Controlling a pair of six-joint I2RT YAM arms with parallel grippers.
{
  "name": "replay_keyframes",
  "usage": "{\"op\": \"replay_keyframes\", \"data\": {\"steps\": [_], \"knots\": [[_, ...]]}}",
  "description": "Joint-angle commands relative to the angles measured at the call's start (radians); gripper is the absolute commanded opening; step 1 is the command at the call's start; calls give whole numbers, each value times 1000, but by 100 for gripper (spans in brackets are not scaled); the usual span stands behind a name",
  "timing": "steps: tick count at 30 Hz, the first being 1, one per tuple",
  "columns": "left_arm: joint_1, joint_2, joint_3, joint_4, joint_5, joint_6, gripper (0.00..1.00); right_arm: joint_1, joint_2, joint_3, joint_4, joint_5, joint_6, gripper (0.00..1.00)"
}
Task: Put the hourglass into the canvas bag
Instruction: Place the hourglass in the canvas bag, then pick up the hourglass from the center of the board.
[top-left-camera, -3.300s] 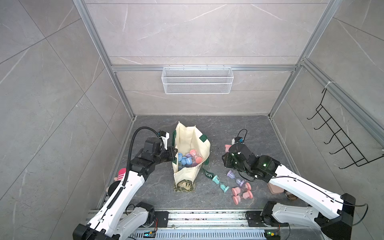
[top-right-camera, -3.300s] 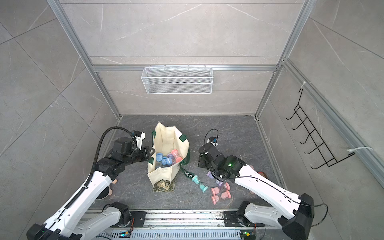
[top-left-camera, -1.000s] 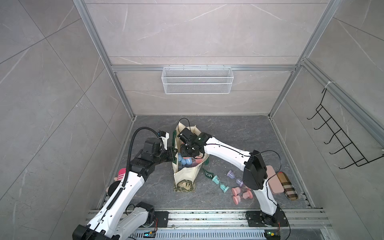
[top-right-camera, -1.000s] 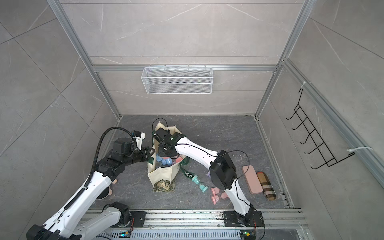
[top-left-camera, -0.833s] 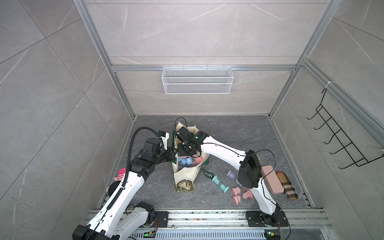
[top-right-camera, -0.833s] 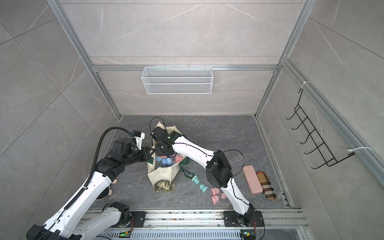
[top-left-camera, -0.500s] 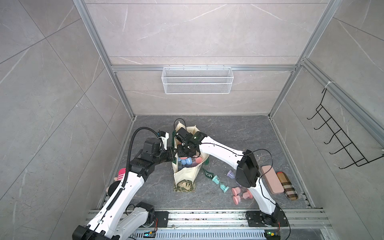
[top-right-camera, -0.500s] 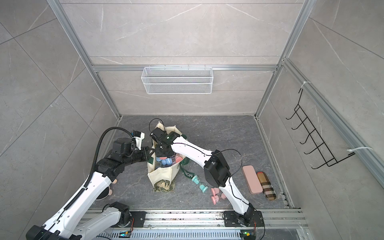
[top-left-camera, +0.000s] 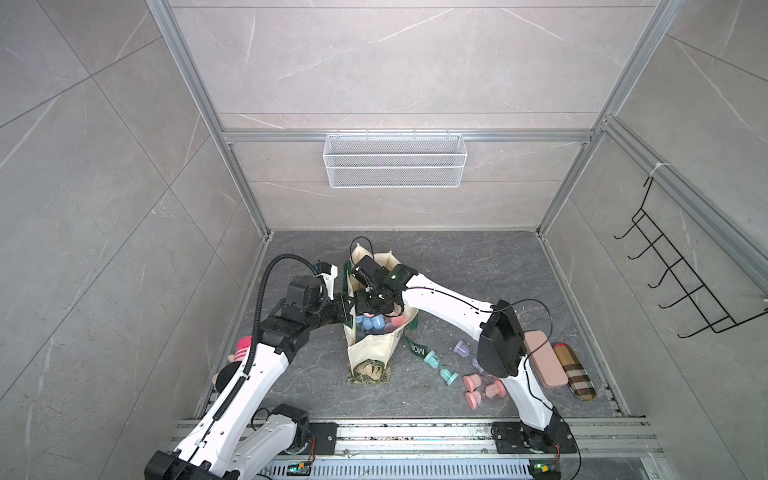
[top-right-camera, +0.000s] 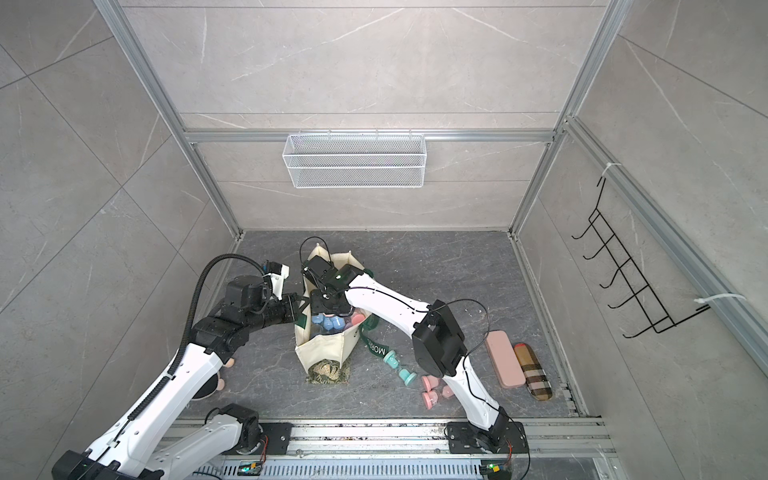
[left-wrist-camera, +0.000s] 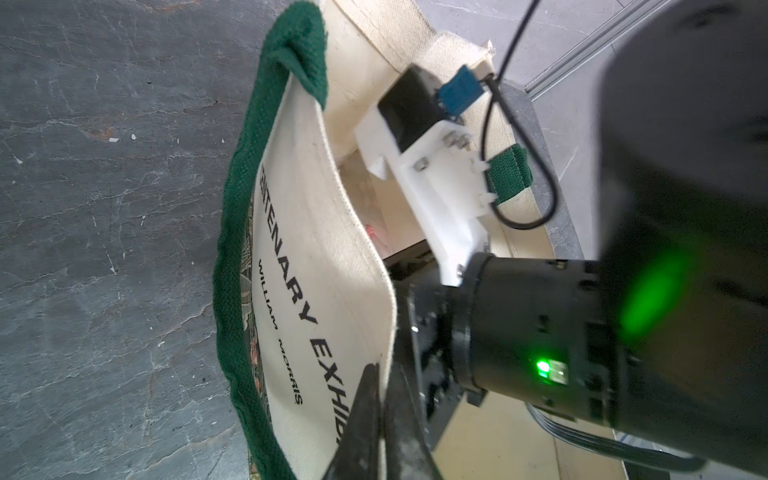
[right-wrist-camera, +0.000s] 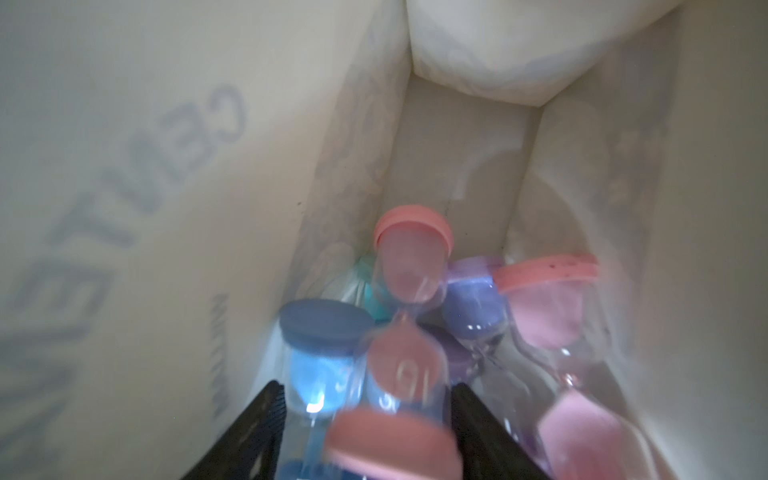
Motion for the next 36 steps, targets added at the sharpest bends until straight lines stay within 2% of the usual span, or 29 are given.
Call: {"op": "replay_keyframes", "data": {"steps": [1,6,12,22,31,36], "knots": [[0,-15,-6,1,38,5,0,22,-132,-29,53,36,-30,68],[-1,-11,-6,2,38,5,0,36,-263,-91,78,98,-69,71],[-1,-2,-3,2,36,6,0,42,-491,-293,180,197,-91,75],[-1,-11,-3,2,26,10,0,23,-800,-576,49,485,-28,73],[-1,-12,-4,5,33,9,0,-76,-963,-937,-70,451,126,72],[-1,-6,-2,3,36,9,0,-102,-1005,-1073,-79,407,206,74]]}}
